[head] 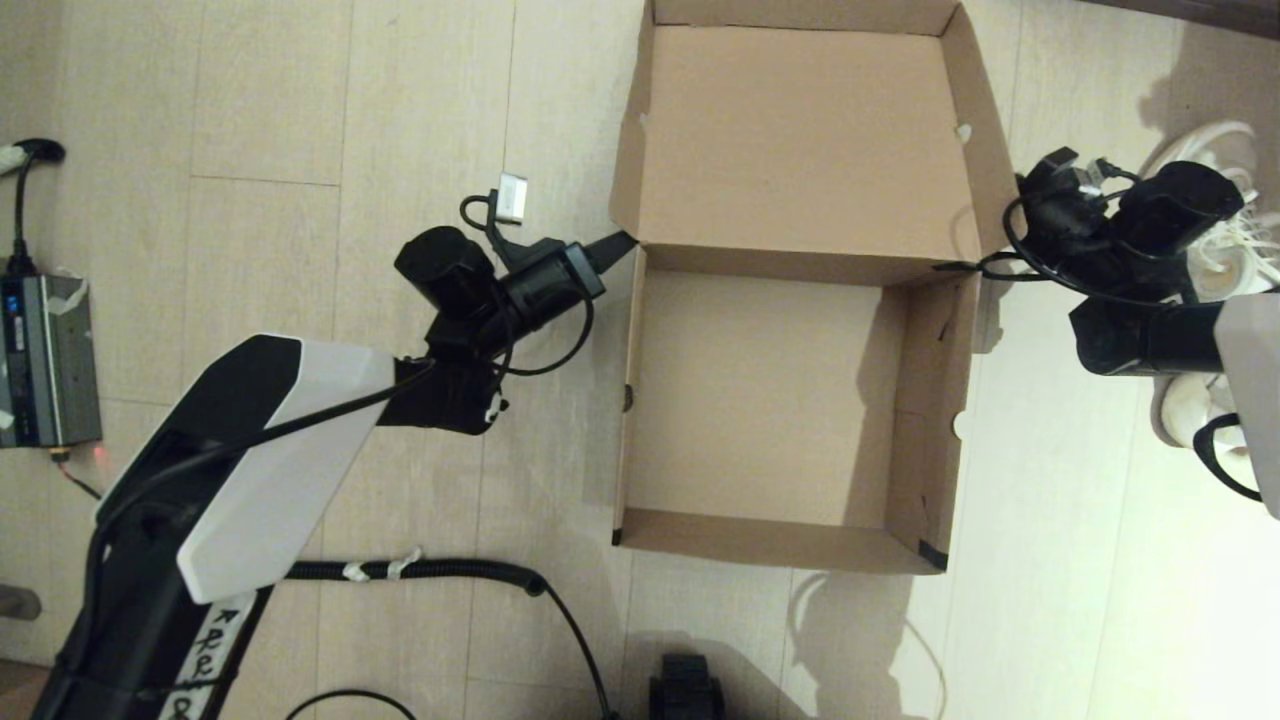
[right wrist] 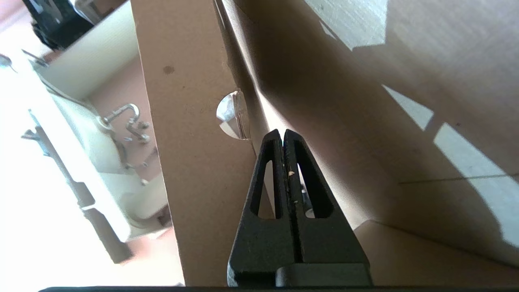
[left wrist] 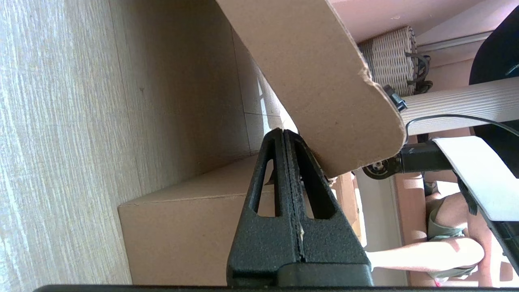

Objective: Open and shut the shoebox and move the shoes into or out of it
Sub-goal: Close the shoe box

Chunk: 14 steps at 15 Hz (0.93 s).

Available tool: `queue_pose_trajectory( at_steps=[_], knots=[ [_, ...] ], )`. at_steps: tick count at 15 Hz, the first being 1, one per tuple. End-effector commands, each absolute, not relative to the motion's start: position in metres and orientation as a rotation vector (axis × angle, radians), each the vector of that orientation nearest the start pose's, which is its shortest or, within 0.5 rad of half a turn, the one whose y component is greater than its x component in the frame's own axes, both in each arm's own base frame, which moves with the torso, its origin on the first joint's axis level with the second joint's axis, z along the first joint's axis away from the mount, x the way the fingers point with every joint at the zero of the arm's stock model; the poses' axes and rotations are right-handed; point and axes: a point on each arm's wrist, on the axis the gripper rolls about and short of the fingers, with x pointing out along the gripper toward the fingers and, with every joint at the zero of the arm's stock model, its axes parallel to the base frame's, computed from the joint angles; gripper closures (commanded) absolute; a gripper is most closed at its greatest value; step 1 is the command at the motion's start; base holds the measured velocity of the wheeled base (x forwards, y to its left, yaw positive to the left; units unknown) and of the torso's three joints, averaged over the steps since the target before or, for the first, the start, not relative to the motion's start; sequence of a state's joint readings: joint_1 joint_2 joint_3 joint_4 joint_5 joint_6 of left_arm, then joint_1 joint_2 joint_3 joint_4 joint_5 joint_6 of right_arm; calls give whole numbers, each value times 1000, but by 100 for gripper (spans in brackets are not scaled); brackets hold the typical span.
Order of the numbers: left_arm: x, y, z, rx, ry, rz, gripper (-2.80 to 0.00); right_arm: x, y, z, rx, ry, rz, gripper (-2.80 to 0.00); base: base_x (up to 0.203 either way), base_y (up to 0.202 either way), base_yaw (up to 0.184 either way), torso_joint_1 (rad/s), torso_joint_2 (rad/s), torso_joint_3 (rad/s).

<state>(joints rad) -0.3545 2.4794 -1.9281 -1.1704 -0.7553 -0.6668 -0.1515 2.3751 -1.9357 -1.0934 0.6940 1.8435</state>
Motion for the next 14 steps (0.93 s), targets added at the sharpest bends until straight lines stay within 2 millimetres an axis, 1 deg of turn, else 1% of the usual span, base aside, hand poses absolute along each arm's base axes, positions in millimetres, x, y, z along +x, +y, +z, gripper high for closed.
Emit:
queue_pose_trajectory(
  at_steps=[1, 5, 7, 10, 14],
  knots=[
    [466, -191, 212, -449, -252, -1242, 0, 477, -58, 267, 1476, 60, 895, 0, 0, 0, 0, 0, 0, 0],
    [467, -192, 210, -450, -249, -1242, 0, 472, -56, 274, 1538, 128, 935, 0, 0, 0, 0, 0, 0, 0],
    [467, -192, 210, -450, -249, -1242, 0, 471, -50, 276, 1550, 175, 975, 0, 0, 0, 0, 0, 0, 0],
    [467, -192, 210, -450, -249, -1242, 0, 466, -48, 282, 1578, 238, 1008, 0, 0, 0, 0, 0, 0, 0],
    [467, -192, 210, -450, -250, -1242, 0, 461, -47, 287, 1572, 325, 1061, 0, 0, 0, 0, 0, 0, 0]
  ],
)
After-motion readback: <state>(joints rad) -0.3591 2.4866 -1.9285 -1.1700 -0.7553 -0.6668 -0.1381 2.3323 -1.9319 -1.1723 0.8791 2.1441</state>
